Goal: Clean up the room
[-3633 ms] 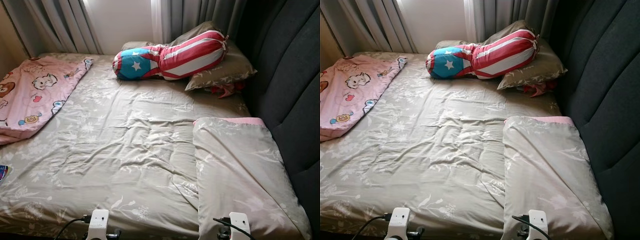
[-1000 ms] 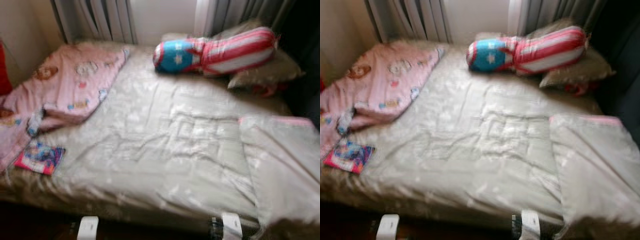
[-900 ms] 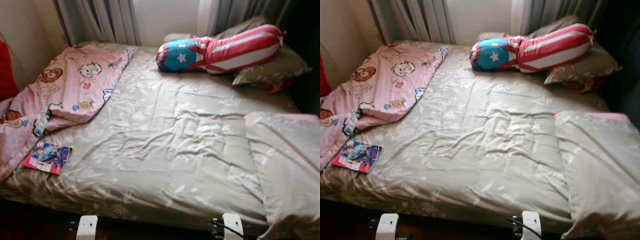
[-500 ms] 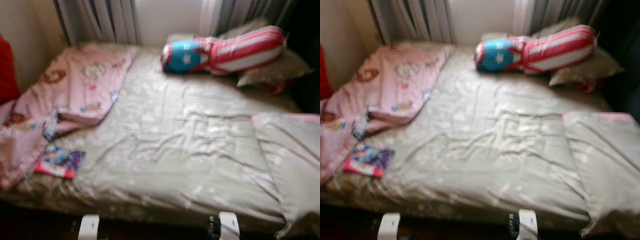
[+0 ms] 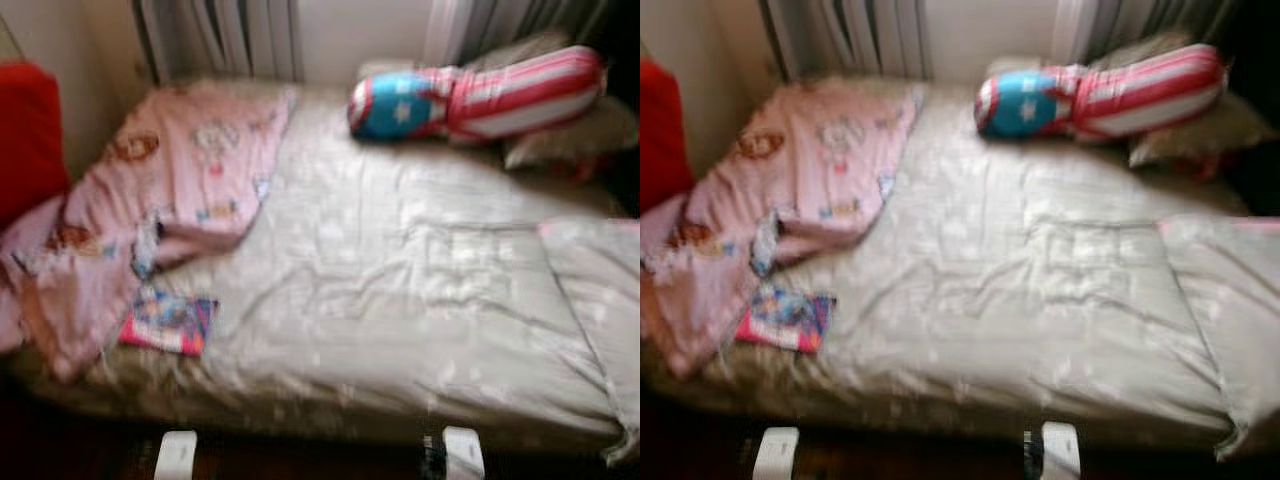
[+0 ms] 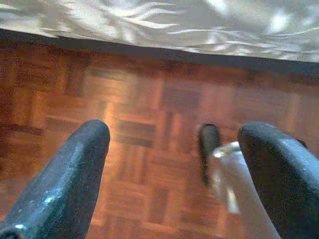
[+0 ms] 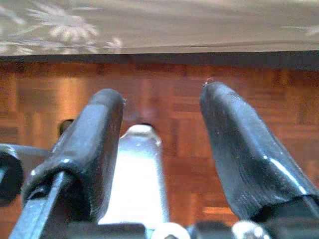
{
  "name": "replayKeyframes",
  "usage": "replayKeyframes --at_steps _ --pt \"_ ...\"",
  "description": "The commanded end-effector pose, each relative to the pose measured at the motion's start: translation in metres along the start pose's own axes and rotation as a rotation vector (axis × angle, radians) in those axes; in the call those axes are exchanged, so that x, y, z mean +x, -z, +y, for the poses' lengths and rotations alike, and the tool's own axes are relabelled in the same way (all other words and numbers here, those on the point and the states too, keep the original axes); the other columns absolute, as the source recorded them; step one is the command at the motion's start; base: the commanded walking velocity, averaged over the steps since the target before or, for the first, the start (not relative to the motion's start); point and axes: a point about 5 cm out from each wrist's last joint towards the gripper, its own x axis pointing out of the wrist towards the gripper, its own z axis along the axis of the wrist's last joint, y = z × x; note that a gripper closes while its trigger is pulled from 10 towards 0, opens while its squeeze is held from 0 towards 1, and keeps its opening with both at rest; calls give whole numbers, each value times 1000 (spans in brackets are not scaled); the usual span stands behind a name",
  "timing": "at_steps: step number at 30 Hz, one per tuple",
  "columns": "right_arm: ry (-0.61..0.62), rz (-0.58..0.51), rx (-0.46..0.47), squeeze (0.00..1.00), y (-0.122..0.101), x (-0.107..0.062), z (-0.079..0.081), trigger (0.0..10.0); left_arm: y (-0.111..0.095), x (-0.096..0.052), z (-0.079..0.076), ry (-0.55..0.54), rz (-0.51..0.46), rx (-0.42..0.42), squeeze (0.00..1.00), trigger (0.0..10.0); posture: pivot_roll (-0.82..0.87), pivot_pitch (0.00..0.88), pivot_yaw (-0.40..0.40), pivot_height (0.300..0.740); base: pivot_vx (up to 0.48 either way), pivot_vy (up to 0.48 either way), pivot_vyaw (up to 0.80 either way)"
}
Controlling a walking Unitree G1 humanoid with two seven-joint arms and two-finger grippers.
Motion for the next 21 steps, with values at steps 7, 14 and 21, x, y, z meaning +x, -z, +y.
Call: replayKeyframes --at_steps 7,14,21 --pt "26 20 11 0 8 -3 -9 10000 8 -1 -5 10 29 -7 0 10000 -63 104 -18 740 0 434 0" --pt "25 24 9 0 9 -4 -12 10000 8 -1 -5 10 29 -7 0 10000 -62 100 -19 740 0 433 0" --pt "34 27 4 0 10 -5 -23 10000 8 -1 -5 11 29 -6 0 10000 -59 94 -21 740 0 435 0"
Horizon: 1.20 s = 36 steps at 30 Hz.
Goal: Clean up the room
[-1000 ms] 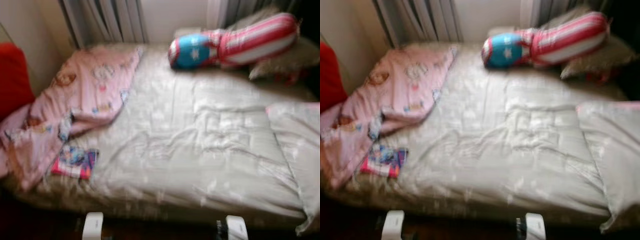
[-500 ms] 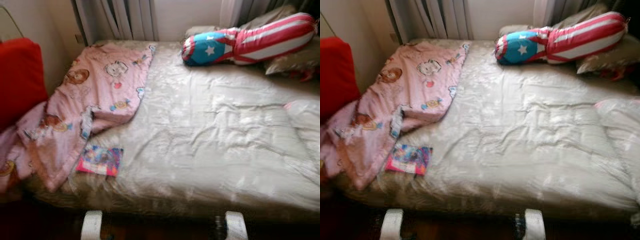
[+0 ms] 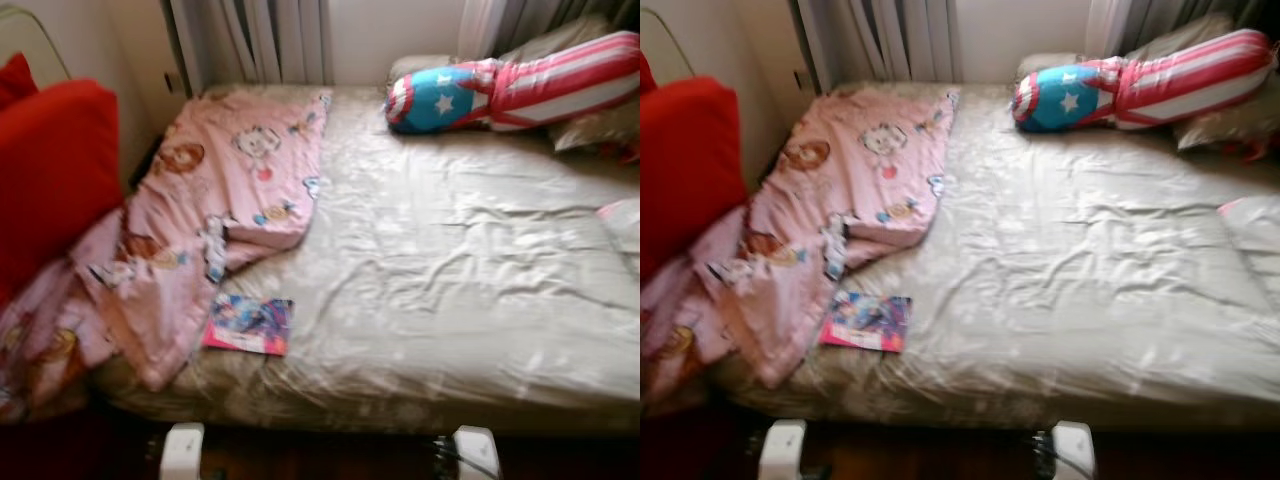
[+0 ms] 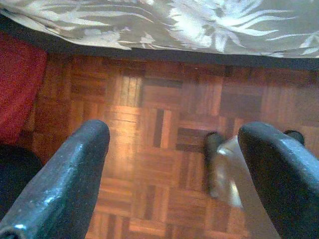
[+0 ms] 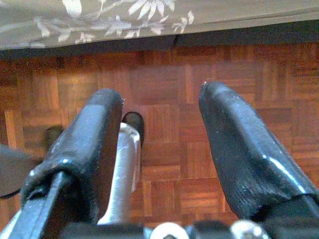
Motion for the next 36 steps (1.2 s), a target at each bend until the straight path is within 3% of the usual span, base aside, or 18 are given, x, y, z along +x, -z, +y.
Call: replayKeyframes --at_steps 1,11,16,23,31,36 --pt "-17 4 6 0 0 1 6 10000 4 -1 6 -14 18 3 0 10000 -58 95 -22 740 0 435 0" --pt "-19 9 7 0 1 1 7 10000 3 -1 6 -16 17 1 0 10000 -60 100 -23 740 0 435 0" --pt "-32 13 -3 0 1 2 18 10000 3 -1 6 -19 9 0 0 10000 -64 110 -25 740 0 0 0" --pt "-36 8 -5 0 0 2 21 10000 2 -1 5 -11 1 -7 0 10000 -69 113 -24 740 0 0 0" --pt "-15 9 -5 0 3 -1 1 10000 4 -1 5 -7 11 -15 0 10000 -68 114 -23 740 0 0 0" --pt "-12 5 -37 0 1 0 3 10000 -12 3 -4 4 -39 -15 0 10000 -68 112 -22 740 144 0 270"
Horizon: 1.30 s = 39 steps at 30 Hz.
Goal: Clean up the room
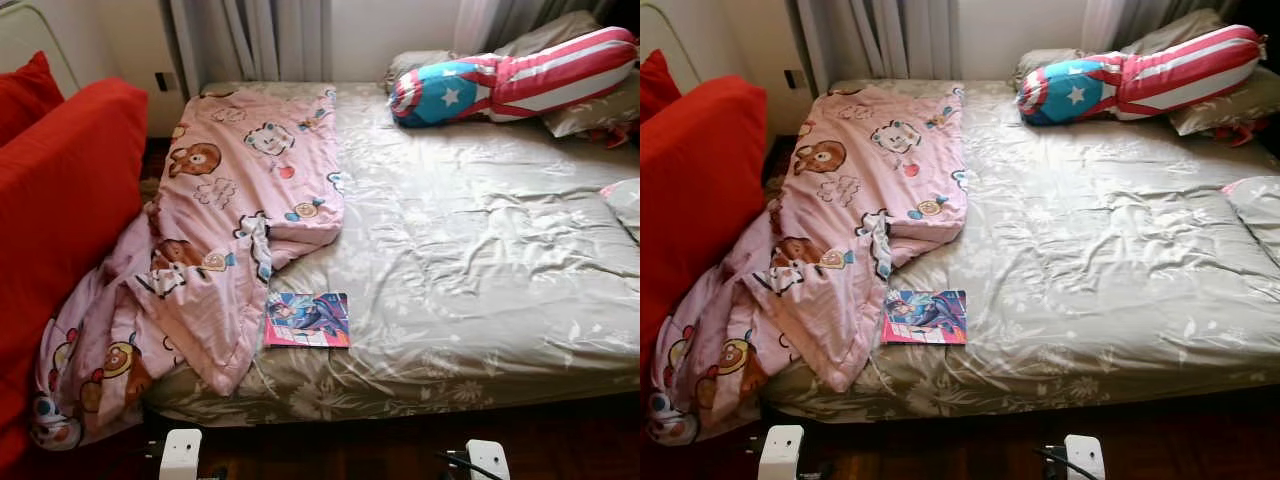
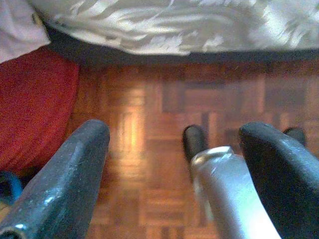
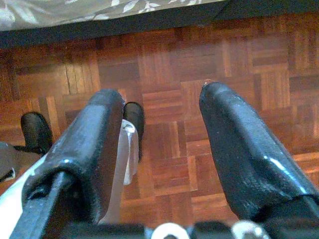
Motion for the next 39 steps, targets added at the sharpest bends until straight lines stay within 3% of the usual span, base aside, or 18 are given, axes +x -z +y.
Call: replayKeyframes --at_steps 1,7,20,26,33,39 --pt "-4 8 -13 0 1 1 6 10000 4 -1 0 -6 13 -9 0 10000 -68 109 -19 740 240 0 800" --pt "-13 12 -15 0 1 2 17 10000 15 -4 6 -17 67 -17 0 10000 -67 96 -12 740 246 0 800" --pt "-21 15 -30 0 2 1 17 10000 11 -3 6 -12 52 -13 0 10000 -70 77 -9 740 249 0 800" --pt "-38 -14 -23 0 -4 2 19 10000 8 -2 4 -11 32 -20 0 10000 -74 85 -12 740 126 0 0" --pt "-54 -61 -25 0 -18 5 21 10000 0 0 -2 5 -17 -40 0 10000 -75 103 -15 740 0 0 0" --pt "-133 -269 -19 0 -64 8 37 10000 -40 5 -9 47 -204 -119 0 10000 -95 122 -11 740 0 0 0"
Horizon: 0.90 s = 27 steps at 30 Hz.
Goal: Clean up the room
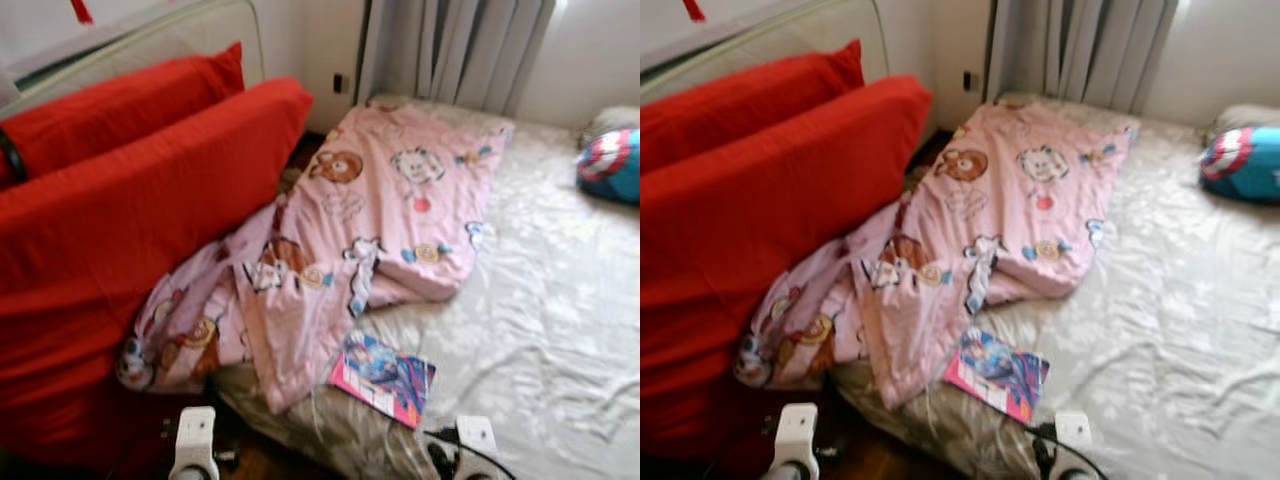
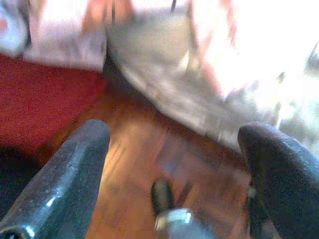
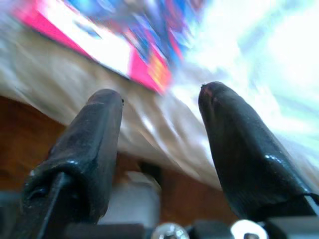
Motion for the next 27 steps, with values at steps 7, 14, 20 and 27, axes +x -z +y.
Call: replayKeyframes --at_steps 7,14,20,27 --pt "-94 -327 2 0 -62 8 15 10000 -48 6 -9 94 -268 -21 0 10000 -98 113 -17 740 0 0 0" --pt "-113 -494 -8 0 -78 -2 27 10000 -67 -1 -7 102 -436 -20 0 10000 -91 92 -20 740 0 0 0" --pt "-67 -478 -4 0 -73 -4 25 10000 -81 -6 -5 98 -521 -5 0 10000 -87 70 -11 735 0 0 0" --pt "-47 -495 -8 0 -79 -5 17 10000 -97 -12 -10 118 -590 7 0 10000 -94 58 -8 685 0 0 0"
